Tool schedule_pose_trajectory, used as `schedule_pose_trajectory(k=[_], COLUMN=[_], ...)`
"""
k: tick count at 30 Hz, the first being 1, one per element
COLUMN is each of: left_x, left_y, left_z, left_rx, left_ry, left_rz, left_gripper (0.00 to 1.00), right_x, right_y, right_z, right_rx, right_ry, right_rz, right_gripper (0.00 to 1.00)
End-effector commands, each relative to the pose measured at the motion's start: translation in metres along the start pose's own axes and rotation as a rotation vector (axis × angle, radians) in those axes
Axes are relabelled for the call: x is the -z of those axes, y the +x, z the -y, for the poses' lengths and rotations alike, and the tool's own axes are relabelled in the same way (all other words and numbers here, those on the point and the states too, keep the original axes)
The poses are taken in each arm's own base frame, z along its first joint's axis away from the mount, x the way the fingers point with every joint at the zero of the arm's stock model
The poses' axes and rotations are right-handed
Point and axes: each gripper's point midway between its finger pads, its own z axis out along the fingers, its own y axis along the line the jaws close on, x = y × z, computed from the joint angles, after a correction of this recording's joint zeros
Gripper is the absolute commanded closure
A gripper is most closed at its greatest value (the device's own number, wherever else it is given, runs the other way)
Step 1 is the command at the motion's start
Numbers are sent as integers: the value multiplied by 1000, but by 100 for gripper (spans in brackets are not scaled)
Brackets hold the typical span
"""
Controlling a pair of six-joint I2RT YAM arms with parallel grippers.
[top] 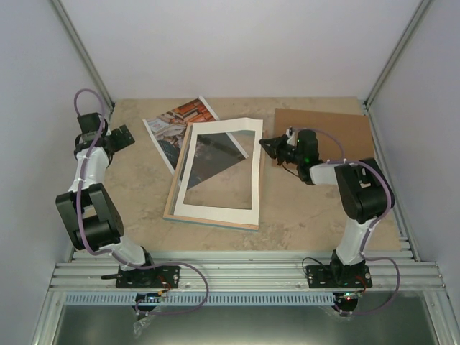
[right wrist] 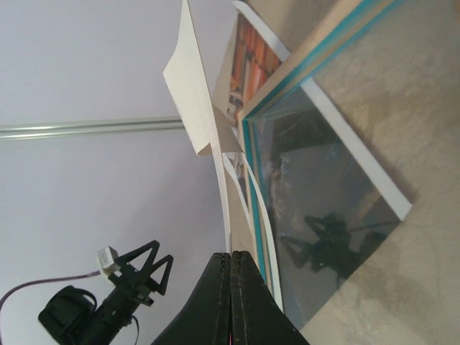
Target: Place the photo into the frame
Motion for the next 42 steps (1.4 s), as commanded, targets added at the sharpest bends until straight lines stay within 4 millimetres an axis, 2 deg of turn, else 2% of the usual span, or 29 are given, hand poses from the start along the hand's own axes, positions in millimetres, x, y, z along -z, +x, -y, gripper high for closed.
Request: schedule_pose_trajectory(k=[1,7,12,16,17,18,19,25,28,30,32,35,39,42], left_x=[5,3,4,3,3,2,1,-1,-2,-3,-5,-7,-16,-16], left_y=[-4,5,7,9,9,9,9,9,13,20,29,45,80,110], left_z=[2,-1,-2,-2,-2,-1,-1,2,13,24,38,55,58,57], left_rx=[-16,-18,-24,-28,-29,-29,-30,-42,-67,-101,-151,-236,-340,-436], left_ry=[11,5,2,0,2,4,5,19,52,80,109,156,206,249], left_rz=[18,4,-2,-7,-7,-9,-10,-18,-30,-45,-65,-107,-247,-338], left_gripper=[1,1,1,0,0,1,0,0,1,0,1,1,1,3], right_x=[-10,-20,-28,-28,-29,-29,-29,-28,-24,-24,-22,-19,-6,0], right_y=[3,12,7,8,8,8,8,3,-2,-3,-3,-5,-25,-43], right_z=[30,60,57,63,62,61,60,48,38,29,17,19,32,27], right_rx=[-68,-148,-148,-135,-121,-106,-96,12,89,164,206,259,286,395], right_ry=[73,164,159,187,185,182,181,258,299,309,274,301,363,372], right_rz=[7,-11,-11,-19,-19,-21,-23,-57,-68,-89,-103,-132,-128,-141], right_gripper=[100,100,100,98,87,71,60,36,24,12,6,2,2,2])
